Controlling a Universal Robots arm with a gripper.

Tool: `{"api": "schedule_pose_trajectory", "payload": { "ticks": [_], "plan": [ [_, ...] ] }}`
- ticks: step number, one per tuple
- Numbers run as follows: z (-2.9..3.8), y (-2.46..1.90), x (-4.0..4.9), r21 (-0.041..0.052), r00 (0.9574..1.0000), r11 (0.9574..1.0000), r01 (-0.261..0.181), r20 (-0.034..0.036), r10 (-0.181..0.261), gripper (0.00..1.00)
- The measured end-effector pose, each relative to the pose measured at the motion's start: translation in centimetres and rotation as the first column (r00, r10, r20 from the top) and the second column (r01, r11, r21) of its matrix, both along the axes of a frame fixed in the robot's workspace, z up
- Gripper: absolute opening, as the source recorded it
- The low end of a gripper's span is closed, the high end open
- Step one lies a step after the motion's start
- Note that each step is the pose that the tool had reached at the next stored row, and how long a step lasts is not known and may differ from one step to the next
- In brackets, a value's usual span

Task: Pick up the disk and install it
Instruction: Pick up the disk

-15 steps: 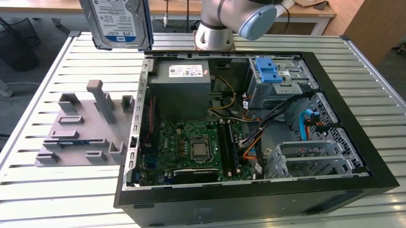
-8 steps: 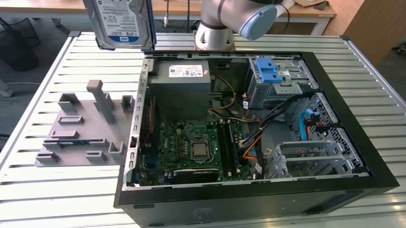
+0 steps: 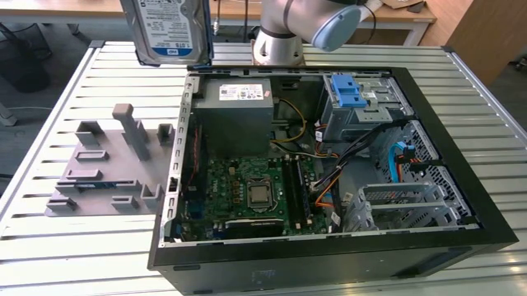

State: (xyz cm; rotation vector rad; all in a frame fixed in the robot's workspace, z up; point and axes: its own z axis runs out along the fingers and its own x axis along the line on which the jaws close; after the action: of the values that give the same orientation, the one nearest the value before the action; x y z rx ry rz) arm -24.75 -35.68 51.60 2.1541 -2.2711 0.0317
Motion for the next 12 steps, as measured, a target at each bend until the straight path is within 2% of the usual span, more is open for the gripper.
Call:
{"api": "schedule_pose_trajectory", "payload": {
  "ticks": [12],
  "plan": [
    [0.0, -0.98, 3.02, 0.0, 1.0, 1.0, 0.0, -0.0001, 0.0, 0.36]
  ]
}}
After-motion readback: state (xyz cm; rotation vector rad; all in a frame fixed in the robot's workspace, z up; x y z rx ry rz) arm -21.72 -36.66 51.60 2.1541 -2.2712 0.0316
